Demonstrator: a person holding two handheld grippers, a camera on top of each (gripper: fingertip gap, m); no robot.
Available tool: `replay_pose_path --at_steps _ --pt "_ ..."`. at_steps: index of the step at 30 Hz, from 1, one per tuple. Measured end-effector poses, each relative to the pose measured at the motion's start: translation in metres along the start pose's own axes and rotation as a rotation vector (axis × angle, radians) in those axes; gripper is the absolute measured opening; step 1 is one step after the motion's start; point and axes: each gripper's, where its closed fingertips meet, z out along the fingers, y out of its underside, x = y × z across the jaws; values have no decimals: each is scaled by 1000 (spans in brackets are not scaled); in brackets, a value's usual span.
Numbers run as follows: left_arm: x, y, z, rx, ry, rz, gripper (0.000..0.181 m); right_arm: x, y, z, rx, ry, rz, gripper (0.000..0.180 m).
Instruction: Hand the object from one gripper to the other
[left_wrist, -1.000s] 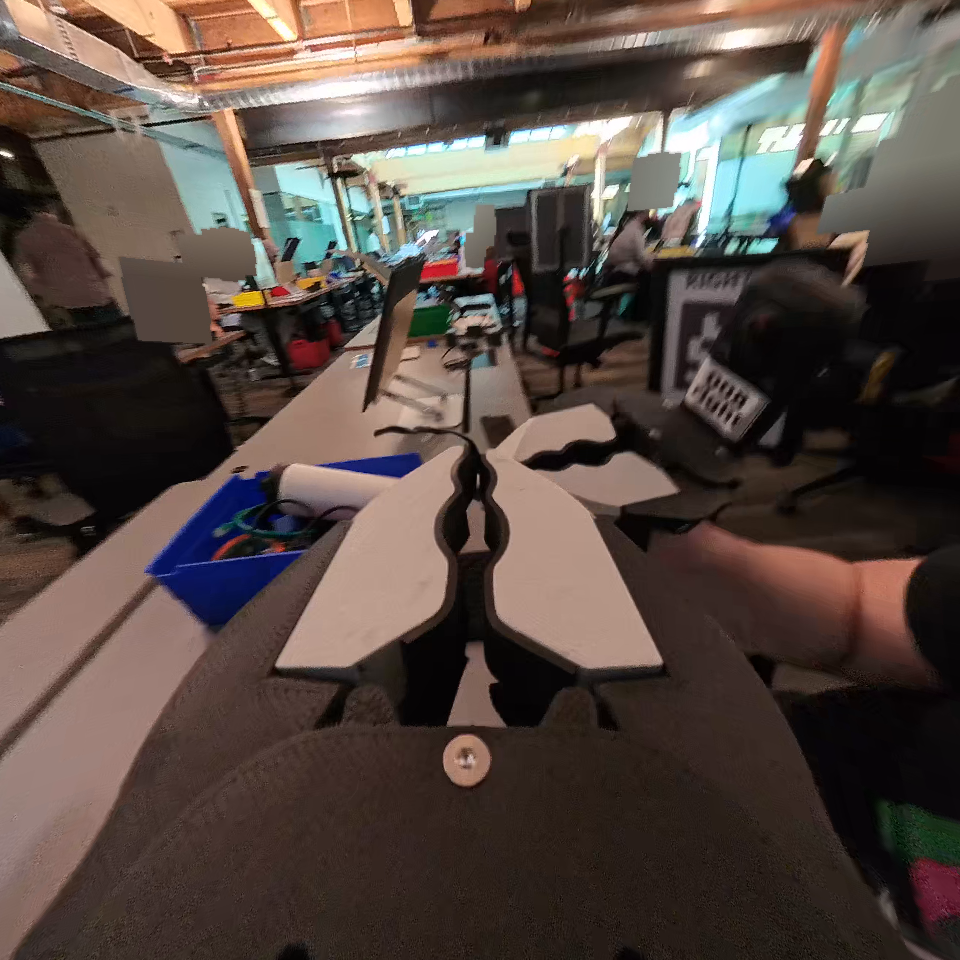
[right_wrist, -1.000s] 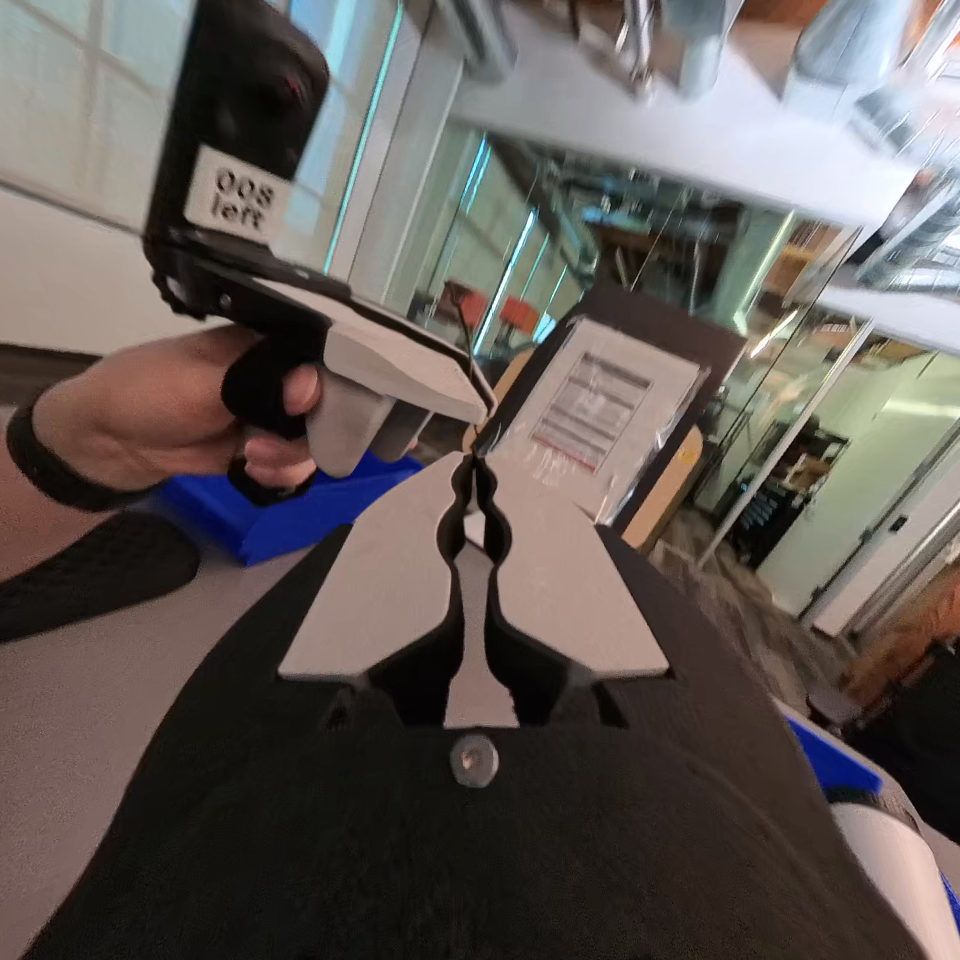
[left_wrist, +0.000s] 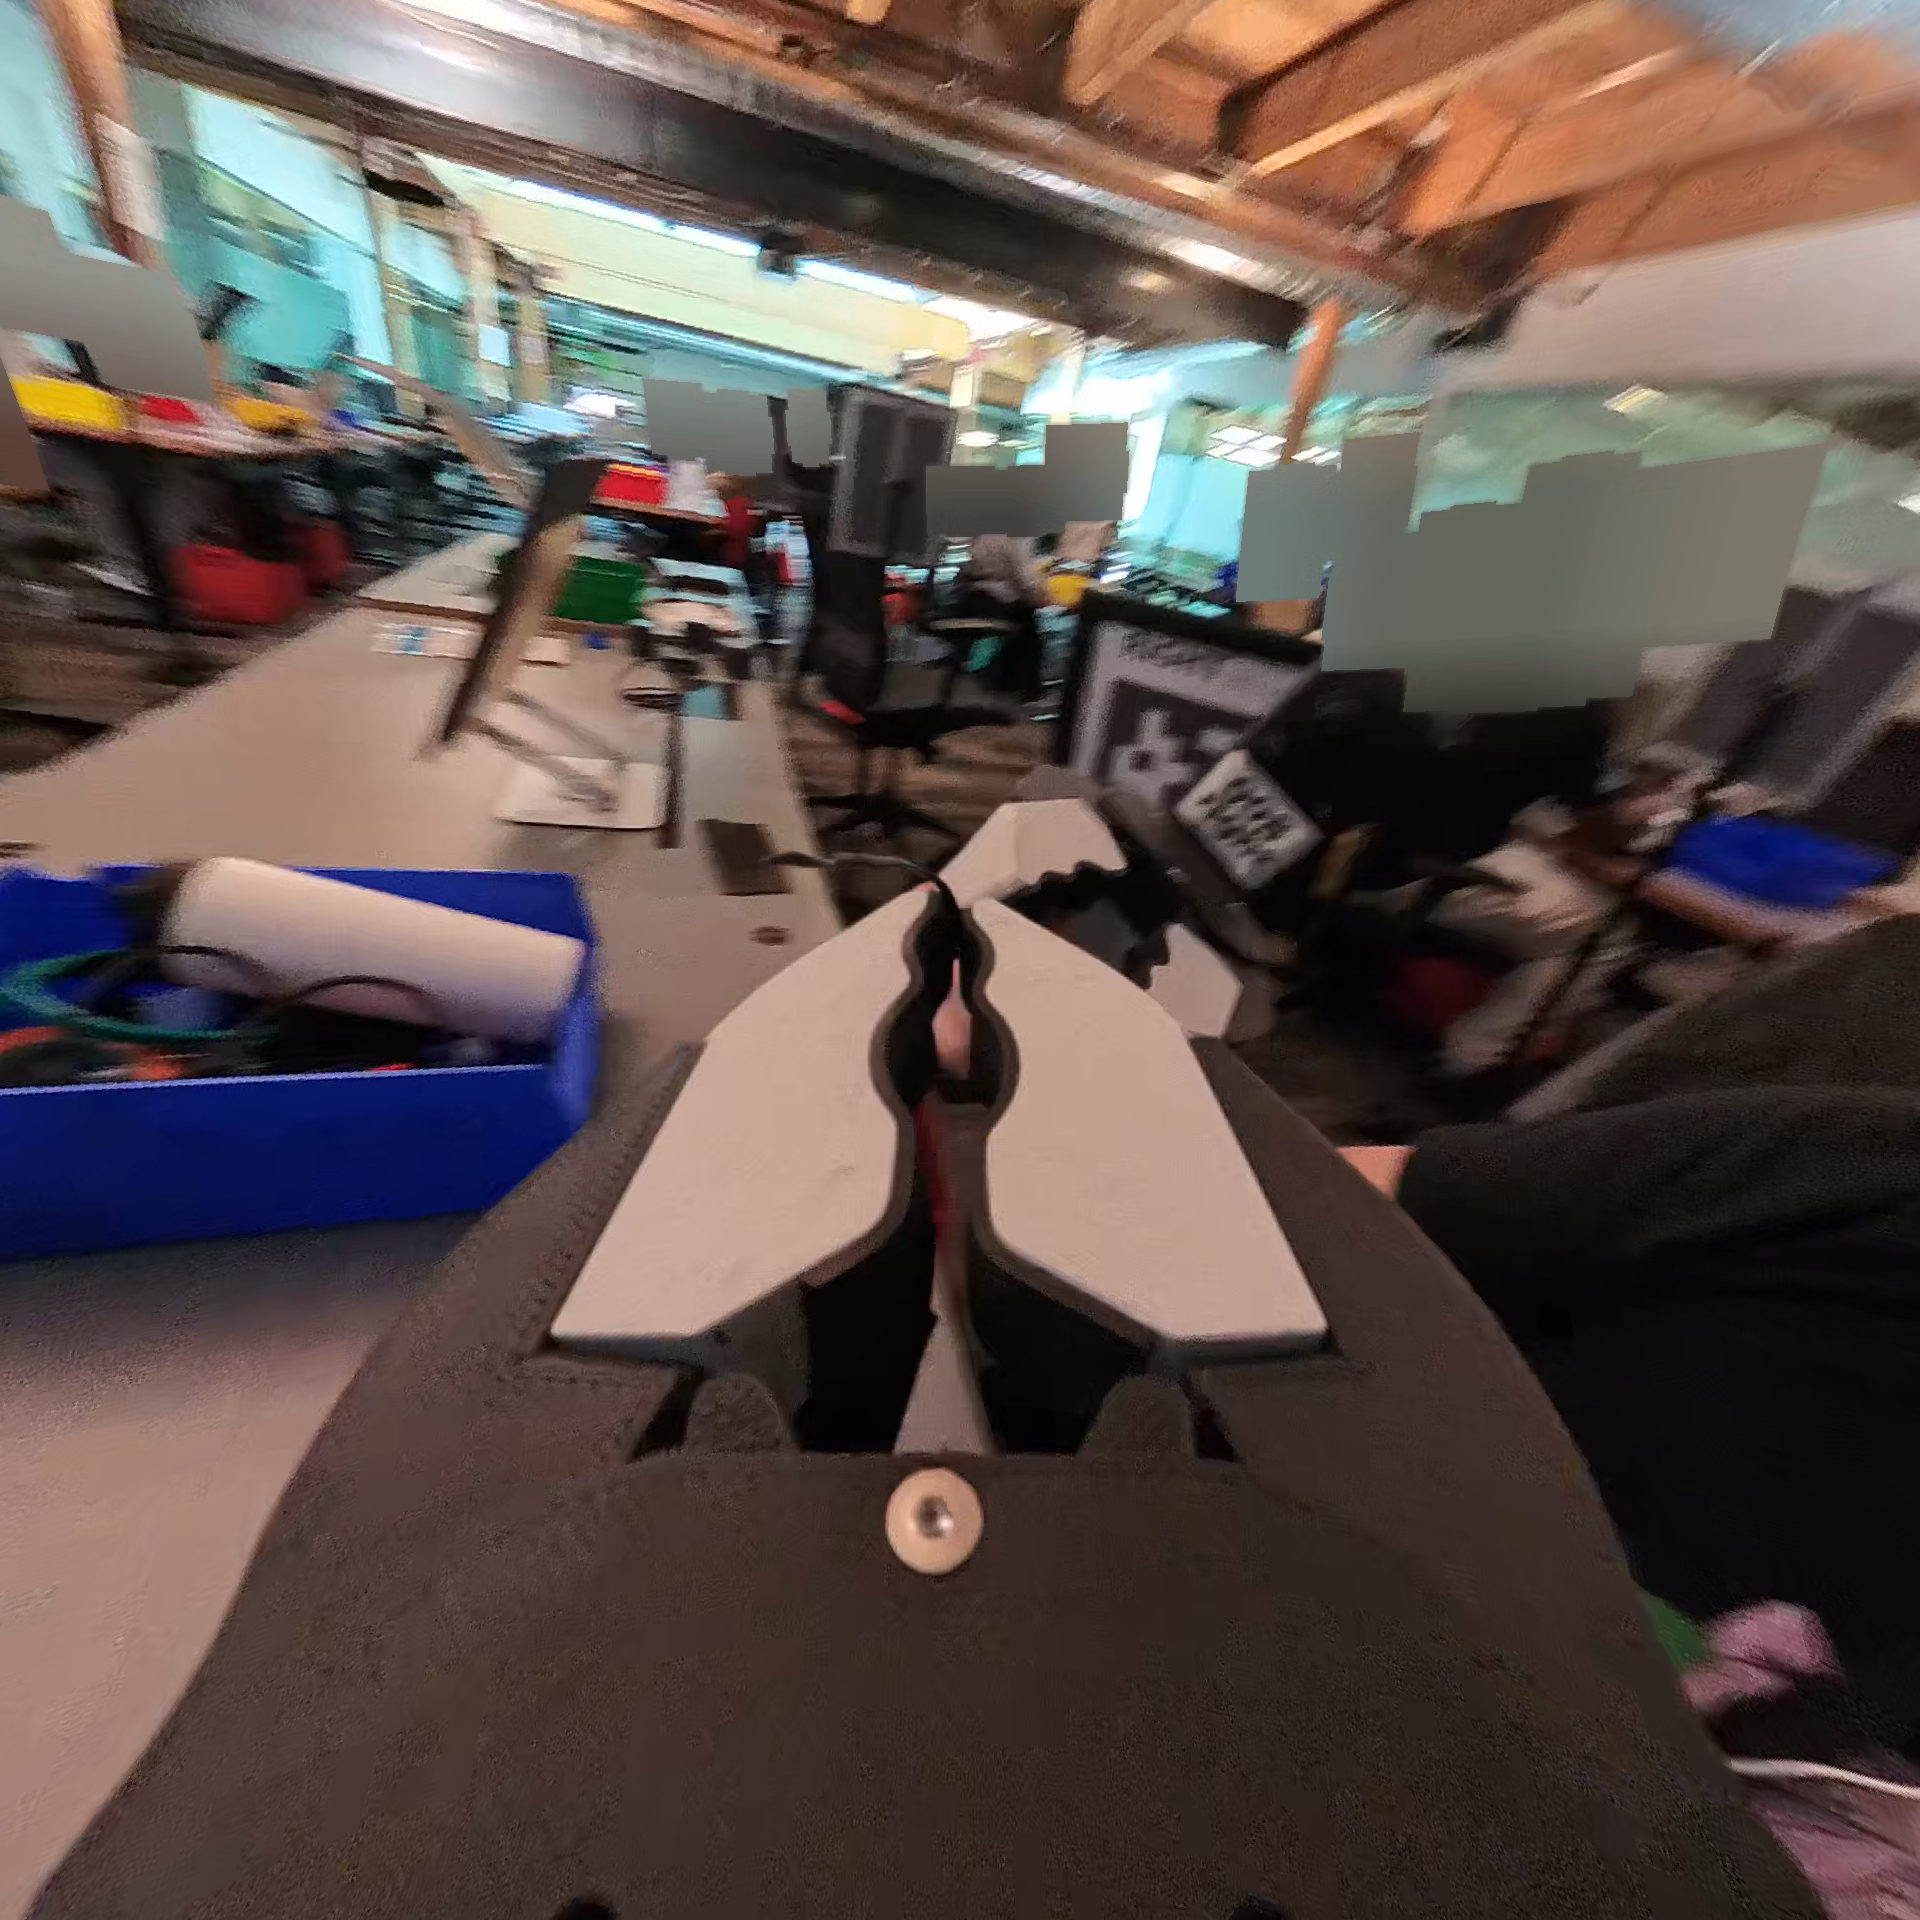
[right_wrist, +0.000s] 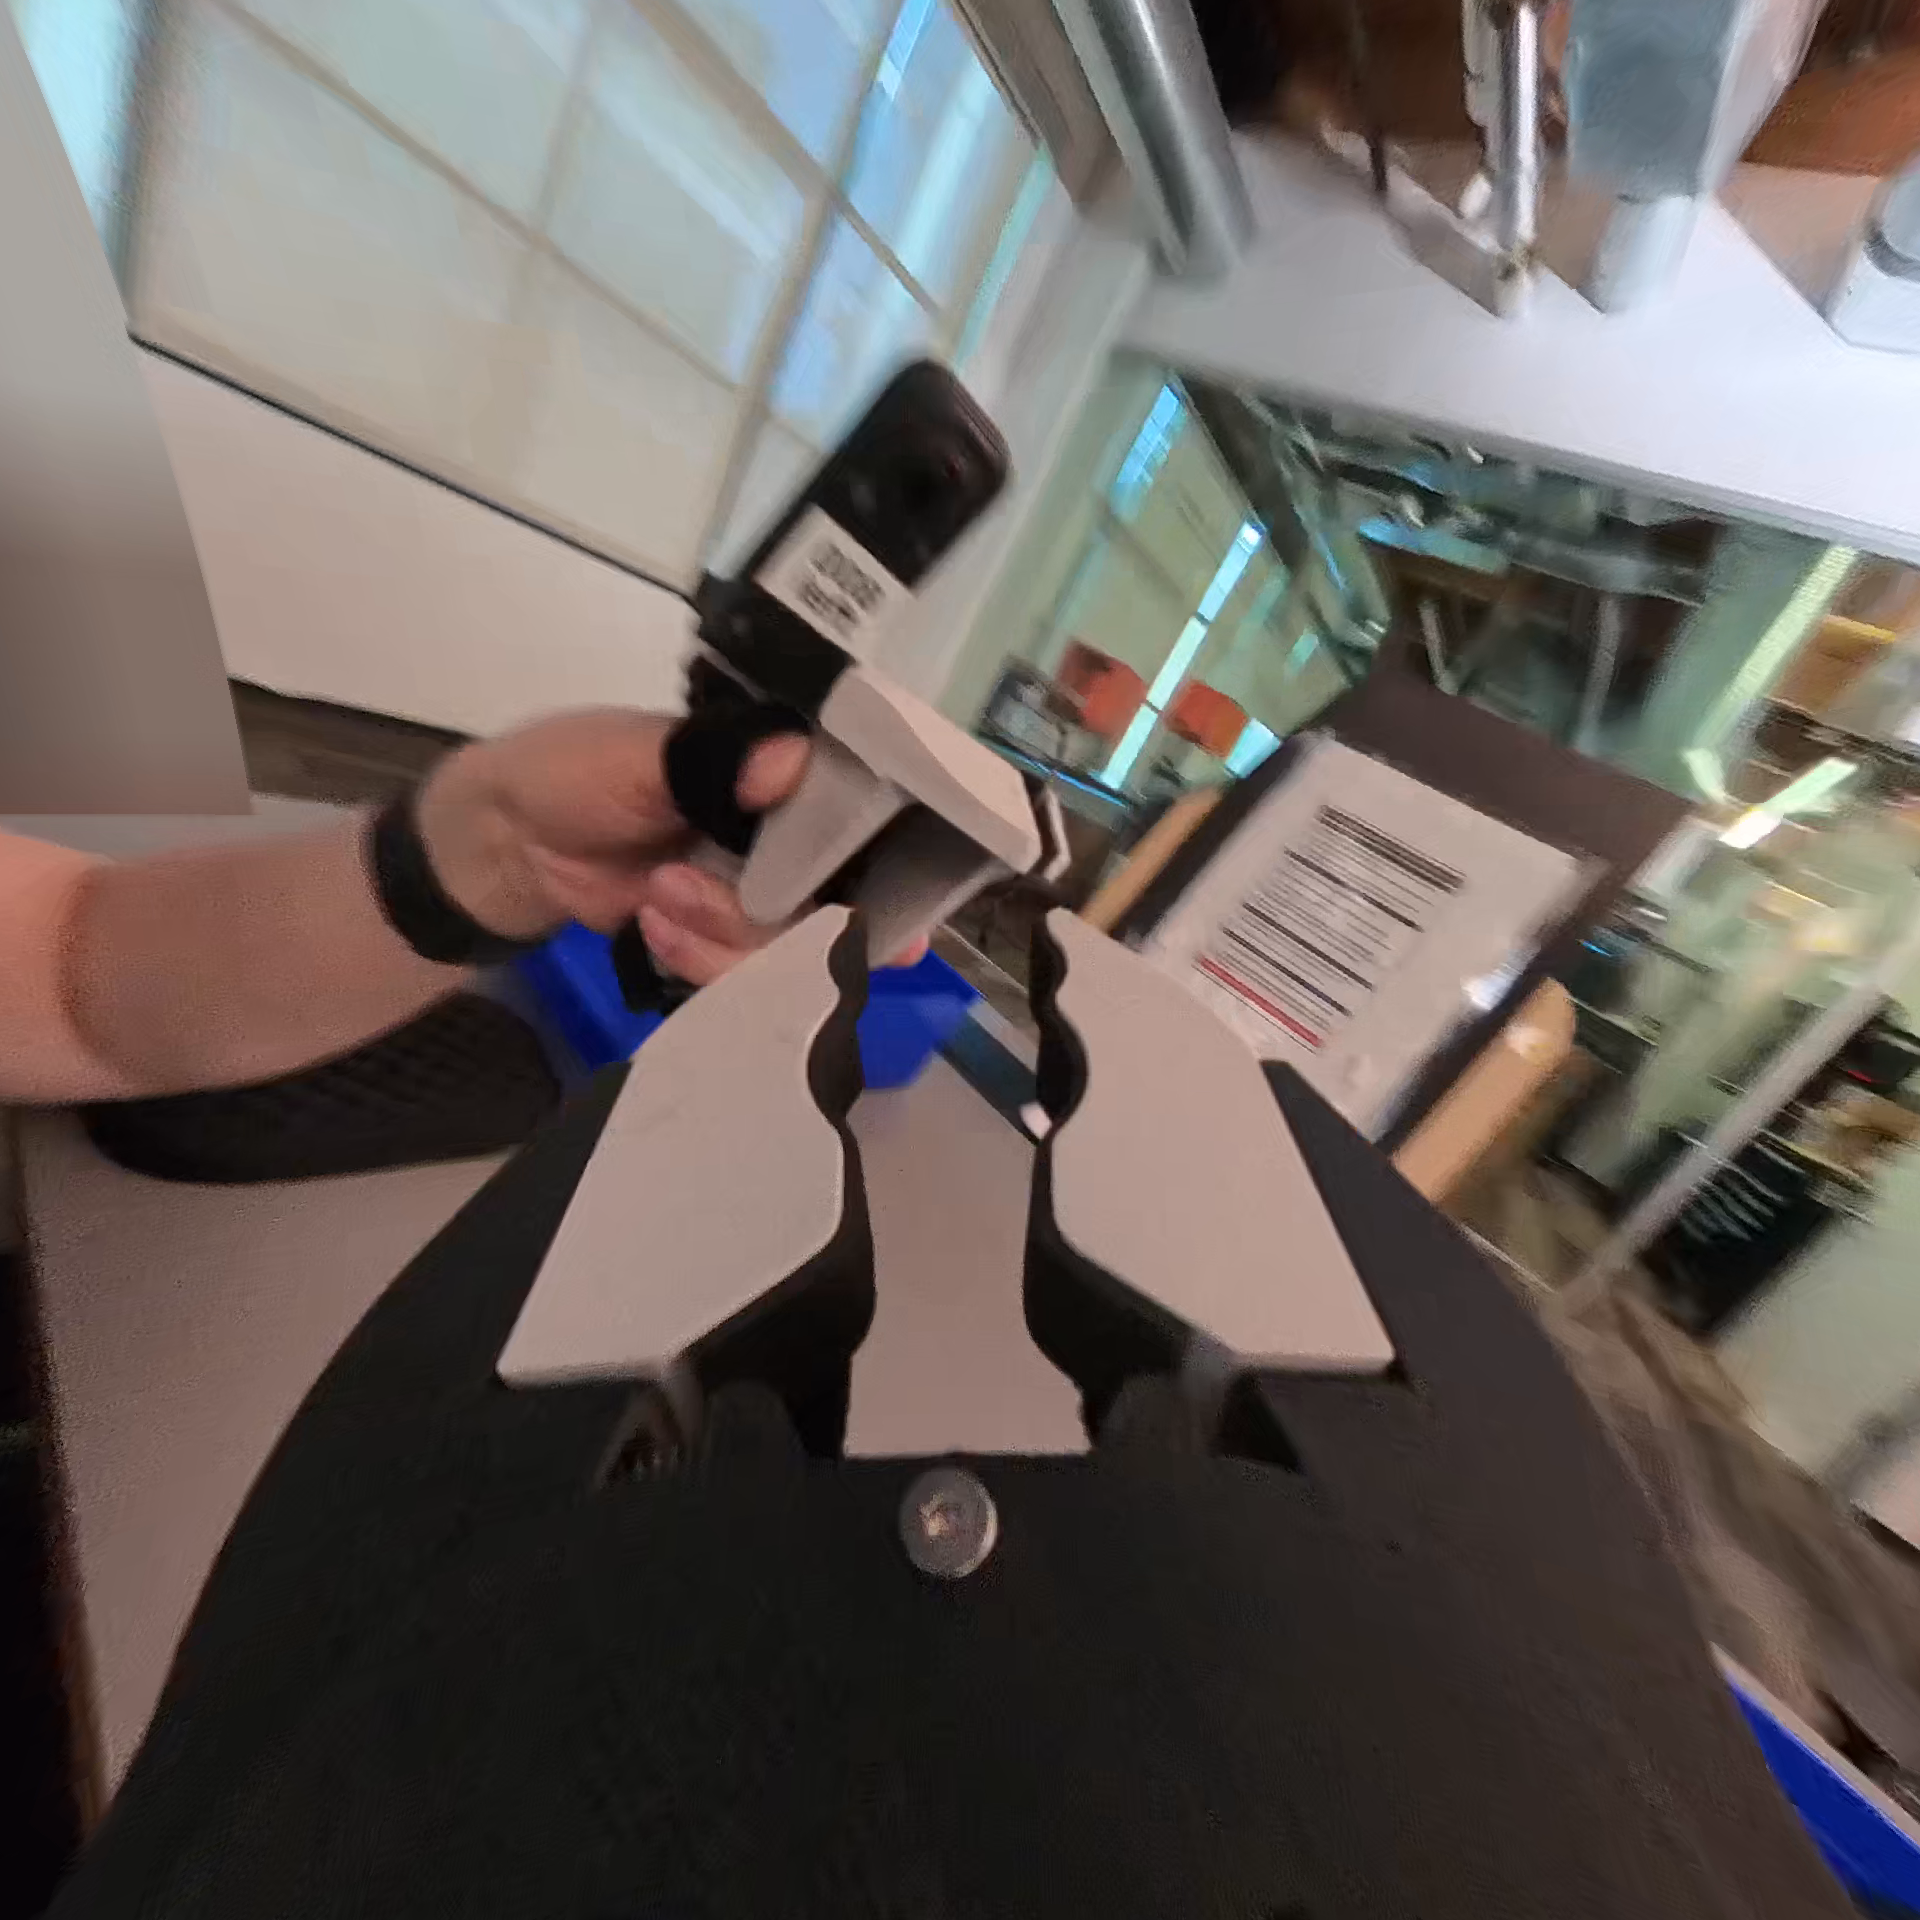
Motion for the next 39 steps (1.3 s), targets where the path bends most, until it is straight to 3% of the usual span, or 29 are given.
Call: replay_pose_path --at_steps 4,13,24,28,31,33,34,39 --pt "17 -1 1 14 154 -112 0 -15 -12 -3 76 -175 137 19" --pt "41 5 5 -34 278 -128 0 -26 -25 -17 149 -391 390 3" --pt "34 41 8 -306 112 223 0 -47 14 -25 -199 -638 923 3" --pt "22 57 11 -406 36 303 0 -48 36 -26 -304 -591 884 2" --pt "22 55 11 -392 44 287 0 -43 34 -30 -264 -537 720 2" --pt "18 55 7 -405 29 287 0 -33 30 -32 -241 -458 614 26" --pt "16 58 5 -426 20 291 0 -25 26 -32 -224 -412 569 28" --pt "9 72 8 -501 -10 305 0 -7 4 -22 -127 -263 499 20"
